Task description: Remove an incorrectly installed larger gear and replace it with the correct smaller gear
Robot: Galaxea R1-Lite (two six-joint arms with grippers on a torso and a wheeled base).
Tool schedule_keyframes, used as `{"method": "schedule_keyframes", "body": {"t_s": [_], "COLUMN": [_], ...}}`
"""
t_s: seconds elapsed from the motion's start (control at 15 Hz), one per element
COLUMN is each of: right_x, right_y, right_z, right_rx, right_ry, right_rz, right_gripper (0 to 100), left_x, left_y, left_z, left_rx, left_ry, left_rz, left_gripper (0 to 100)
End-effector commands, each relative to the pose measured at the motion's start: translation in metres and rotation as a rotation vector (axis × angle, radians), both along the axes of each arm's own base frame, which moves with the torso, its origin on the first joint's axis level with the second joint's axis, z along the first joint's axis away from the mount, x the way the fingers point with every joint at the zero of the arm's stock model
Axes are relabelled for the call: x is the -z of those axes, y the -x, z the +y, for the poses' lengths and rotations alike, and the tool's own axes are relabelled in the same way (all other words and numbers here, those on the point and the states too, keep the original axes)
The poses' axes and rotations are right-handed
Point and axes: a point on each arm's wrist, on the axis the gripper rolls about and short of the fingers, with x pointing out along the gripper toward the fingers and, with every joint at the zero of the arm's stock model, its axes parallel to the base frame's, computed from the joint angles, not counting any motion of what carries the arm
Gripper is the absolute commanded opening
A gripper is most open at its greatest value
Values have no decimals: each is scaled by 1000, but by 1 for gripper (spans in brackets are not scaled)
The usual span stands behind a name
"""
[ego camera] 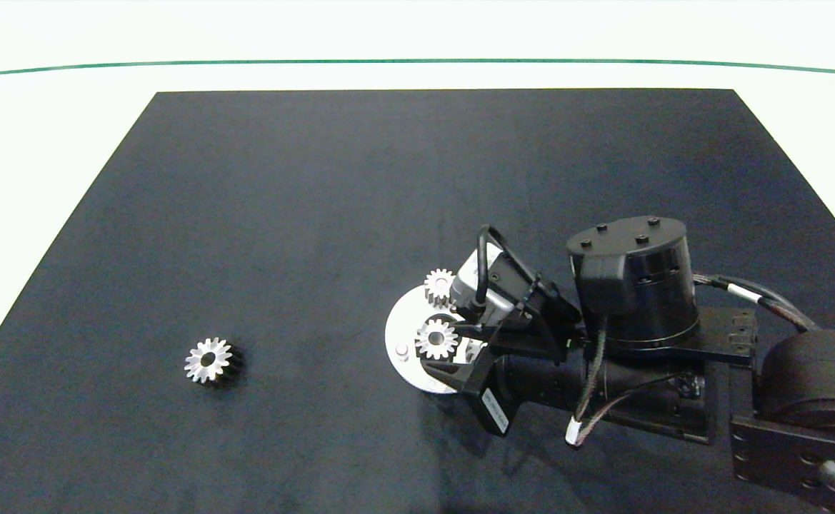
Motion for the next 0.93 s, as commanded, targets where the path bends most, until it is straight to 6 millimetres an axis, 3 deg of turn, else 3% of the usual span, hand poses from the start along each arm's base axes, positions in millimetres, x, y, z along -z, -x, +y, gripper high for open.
{"method": "schedule_keyframes", "body": {"t_s": [0.07,0.33,0.93], "right_x": [7,10,14], "right_y": [-8,-19,-23], "right_z": [14,26,35], "right_rx": [-7,12,26], "right_ry": [23,25,31], "right_rz": [15,4,-4], "right_gripper": [22,22,22], "left_x": [0,1,3], "left_y": [1,3,5], "left_z": [0,1,1], "left_rx": [3,3,3], "left_ry": [0,1,3], "left_rz": [-1,-7,-16], "left_gripper": [100,100,100]}}
